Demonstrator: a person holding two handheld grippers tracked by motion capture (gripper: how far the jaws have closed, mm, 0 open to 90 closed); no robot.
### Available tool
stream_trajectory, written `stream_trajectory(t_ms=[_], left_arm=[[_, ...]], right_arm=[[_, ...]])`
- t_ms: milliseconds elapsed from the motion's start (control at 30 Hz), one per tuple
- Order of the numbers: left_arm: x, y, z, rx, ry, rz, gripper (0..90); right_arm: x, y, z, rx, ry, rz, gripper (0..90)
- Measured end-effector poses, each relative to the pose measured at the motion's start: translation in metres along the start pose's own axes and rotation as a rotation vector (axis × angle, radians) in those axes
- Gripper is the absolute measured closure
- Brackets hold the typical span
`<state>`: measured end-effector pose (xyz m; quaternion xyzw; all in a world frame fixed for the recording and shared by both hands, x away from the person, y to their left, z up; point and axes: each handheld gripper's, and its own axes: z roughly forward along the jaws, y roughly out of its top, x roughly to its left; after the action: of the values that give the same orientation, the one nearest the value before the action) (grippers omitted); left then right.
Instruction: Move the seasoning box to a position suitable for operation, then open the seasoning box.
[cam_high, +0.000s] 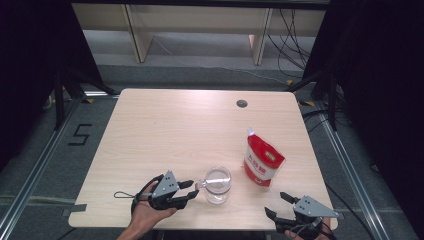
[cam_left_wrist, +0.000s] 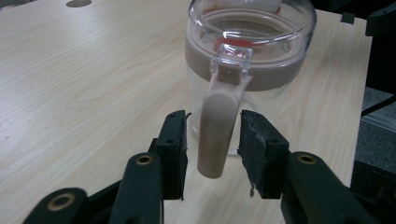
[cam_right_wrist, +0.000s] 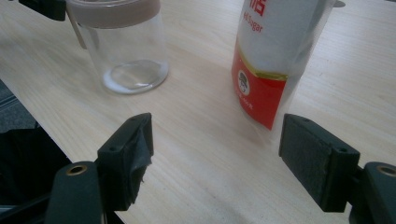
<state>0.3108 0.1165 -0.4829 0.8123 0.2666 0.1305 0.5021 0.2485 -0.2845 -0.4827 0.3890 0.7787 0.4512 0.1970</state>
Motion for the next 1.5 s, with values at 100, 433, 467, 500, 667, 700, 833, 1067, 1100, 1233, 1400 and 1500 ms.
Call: stream_trajectory(t_ms=[100,433,467,500,667,700,833,1067,1100,1233,1400,1500], left_arm=[[0.003,0.001,-0.009,-0.006,-0.002,-0.004,61.0],[-0.001,0.004,-0.022,0.001,-0.008,-0.012,79.5],[-0.003,0.005,-0.023,-0.004,-0.013,-0.031,79.5],[-0.003,0.006,-0.023,-0.009,-0.023,-0.038,81.0],[-0.007,0.010,-0.025,-0.005,0.003,-0.026,88.9],[-0.008,0.010,-0.024,-0.004,0.000,-0.028,88.9],[-0.009,0.009,-0.024,-0.001,0.001,-0.020,89.4],[-0.011,0.014,-0.027,-0.015,0.010,-0.019,89.4],[-0.011,0.015,-0.027,-0.022,0.003,-0.016,89.4],[-0.011,0.019,-0.027,-0.024,0.010,-0.016,89.4],[-0.014,0.024,-0.023,-0.027,0.004,-0.017,89.4],[-0.012,0.028,-0.021,-0.025,0.000,-0.019,89.5]], right_arm=[[-0.003,0.000,0.001,-0.015,0.010,-0.024,27.1],[0.000,0.000,0.001,-0.014,0.026,0.005,27.1],[0.000,0.000,0.001,-0.014,0.026,0.005,27.1],[-0.001,0.000,0.002,-0.018,0.025,-0.013,27.1],[-0.004,-0.001,0.002,-0.014,0.024,0.001,27.1],[-0.004,-0.001,0.002,-0.014,0.024,0.001,27.1],[-0.003,-0.001,0.003,-0.018,0.026,-0.019,27.1],[-0.003,0.000,0.003,-0.018,0.034,-0.031,27.1],[-0.003,0.000,0.003,-0.017,0.032,-0.038,27.1],[-0.003,0.000,0.004,-0.019,0.039,-0.042,27.1],[-0.003,0.000,0.004,-0.012,0.039,-0.049,27.1],[-0.002,0.000,0.005,-0.023,0.047,-0.044,27.7]])
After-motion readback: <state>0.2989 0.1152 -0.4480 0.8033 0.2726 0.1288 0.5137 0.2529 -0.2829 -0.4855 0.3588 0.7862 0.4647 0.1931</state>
